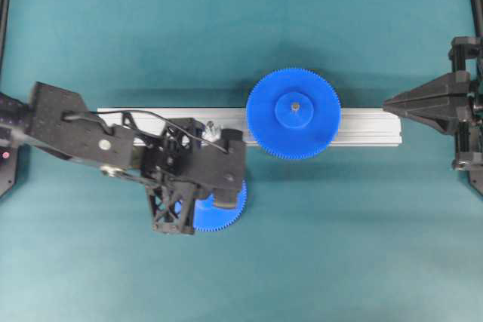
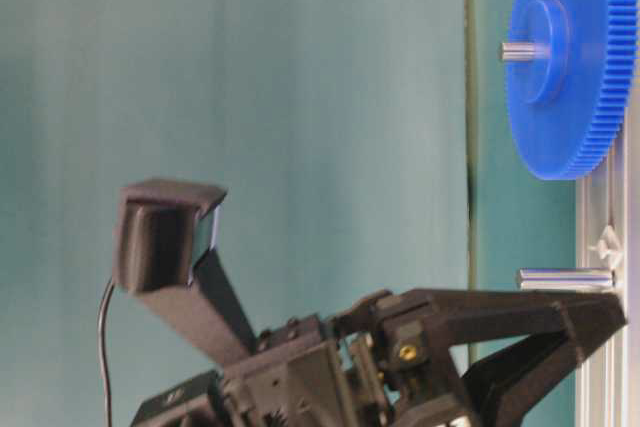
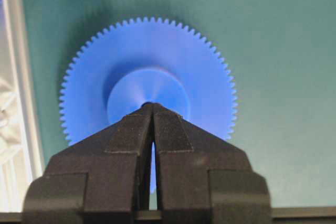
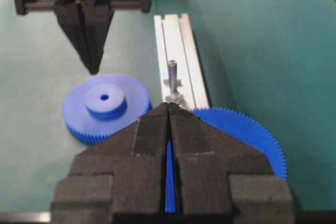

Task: Insert the small gear onto the shaft.
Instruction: 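Move the left gripper over the small blue gear on the table, then lower the left gripper and open it around the gear hub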

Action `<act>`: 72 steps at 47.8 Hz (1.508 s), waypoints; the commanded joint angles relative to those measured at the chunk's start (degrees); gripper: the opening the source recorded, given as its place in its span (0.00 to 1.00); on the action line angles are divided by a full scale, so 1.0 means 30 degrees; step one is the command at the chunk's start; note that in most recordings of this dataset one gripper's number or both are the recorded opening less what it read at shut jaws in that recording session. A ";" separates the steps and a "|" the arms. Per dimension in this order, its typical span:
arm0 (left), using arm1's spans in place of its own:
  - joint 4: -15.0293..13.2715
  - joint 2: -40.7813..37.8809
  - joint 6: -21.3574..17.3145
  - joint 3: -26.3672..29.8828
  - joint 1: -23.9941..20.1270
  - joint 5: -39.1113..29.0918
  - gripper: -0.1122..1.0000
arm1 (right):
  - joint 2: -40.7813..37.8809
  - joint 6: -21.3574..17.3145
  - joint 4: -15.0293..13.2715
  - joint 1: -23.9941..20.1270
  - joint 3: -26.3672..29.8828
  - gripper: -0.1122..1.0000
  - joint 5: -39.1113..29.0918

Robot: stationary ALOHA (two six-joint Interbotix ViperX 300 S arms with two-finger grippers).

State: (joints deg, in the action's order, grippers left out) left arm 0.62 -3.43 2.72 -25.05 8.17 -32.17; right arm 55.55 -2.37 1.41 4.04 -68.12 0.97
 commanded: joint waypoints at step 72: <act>0.0146 -0.2109 -0.0762 0.2842 0.0205 -0.3604 0.08 | -0.0059 -0.0205 0.0029 0.0059 0.0527 0.13 0.0088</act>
State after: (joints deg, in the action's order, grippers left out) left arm 0.88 -10.72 0.79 -17.67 8.53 -43.07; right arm 55.63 -2.37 1.41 4.13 -68.12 0.97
